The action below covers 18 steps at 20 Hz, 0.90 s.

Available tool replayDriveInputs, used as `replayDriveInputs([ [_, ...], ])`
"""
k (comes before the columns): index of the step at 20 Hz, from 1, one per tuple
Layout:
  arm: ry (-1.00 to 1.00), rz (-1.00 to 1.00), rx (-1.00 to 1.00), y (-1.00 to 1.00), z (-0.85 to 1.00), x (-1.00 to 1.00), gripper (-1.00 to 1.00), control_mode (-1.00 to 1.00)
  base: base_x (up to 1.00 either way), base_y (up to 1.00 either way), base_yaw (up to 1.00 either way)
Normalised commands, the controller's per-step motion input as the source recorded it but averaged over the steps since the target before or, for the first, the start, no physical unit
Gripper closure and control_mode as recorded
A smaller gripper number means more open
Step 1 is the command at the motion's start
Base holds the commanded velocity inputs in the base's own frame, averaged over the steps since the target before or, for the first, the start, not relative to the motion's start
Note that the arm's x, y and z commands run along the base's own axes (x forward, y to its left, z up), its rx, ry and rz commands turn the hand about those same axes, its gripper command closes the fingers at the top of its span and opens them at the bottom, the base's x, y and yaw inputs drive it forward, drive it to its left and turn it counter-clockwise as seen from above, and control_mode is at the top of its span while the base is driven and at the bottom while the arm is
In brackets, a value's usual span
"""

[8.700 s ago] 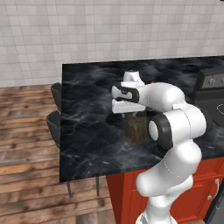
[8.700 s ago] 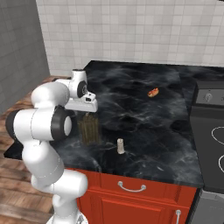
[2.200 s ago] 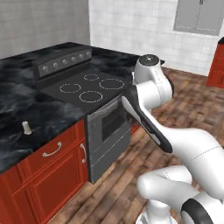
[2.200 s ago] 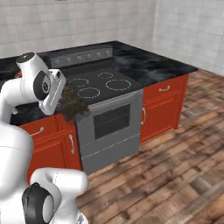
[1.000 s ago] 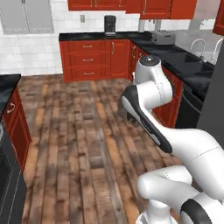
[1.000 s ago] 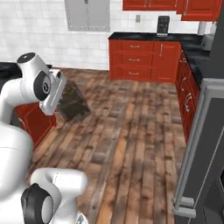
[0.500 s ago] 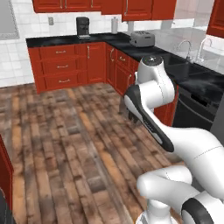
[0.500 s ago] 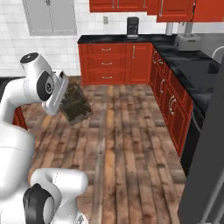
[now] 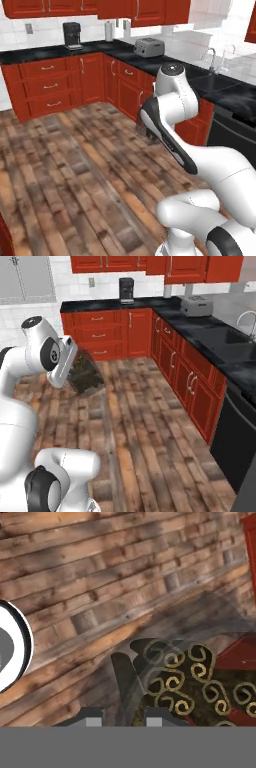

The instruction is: Pick the candle and jar from the dining table and place them in the open cabinet. Close the cabinet after placing the objects.

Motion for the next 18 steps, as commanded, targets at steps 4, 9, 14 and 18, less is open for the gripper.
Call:
replayDriveInputs([
  [4,0.00,0.00,0.00,0.00,0.00,0.00,1.00,1.00,0.88,0.67,-0.39],
  [9,0.00,0.00,0.00,0.00,0.00,0.00,1.00,1.00,0.89,0.66,-0.38],
  [14,0.00,0.00,0.00,0.00,0.00,0.00,1.00,1.00,0.90,0.75,-0.36],
  [18,0.00,0.00,0.00,0.00,0.00,0.00,1.00,1.00,0.87,0.81,-0.34],
])
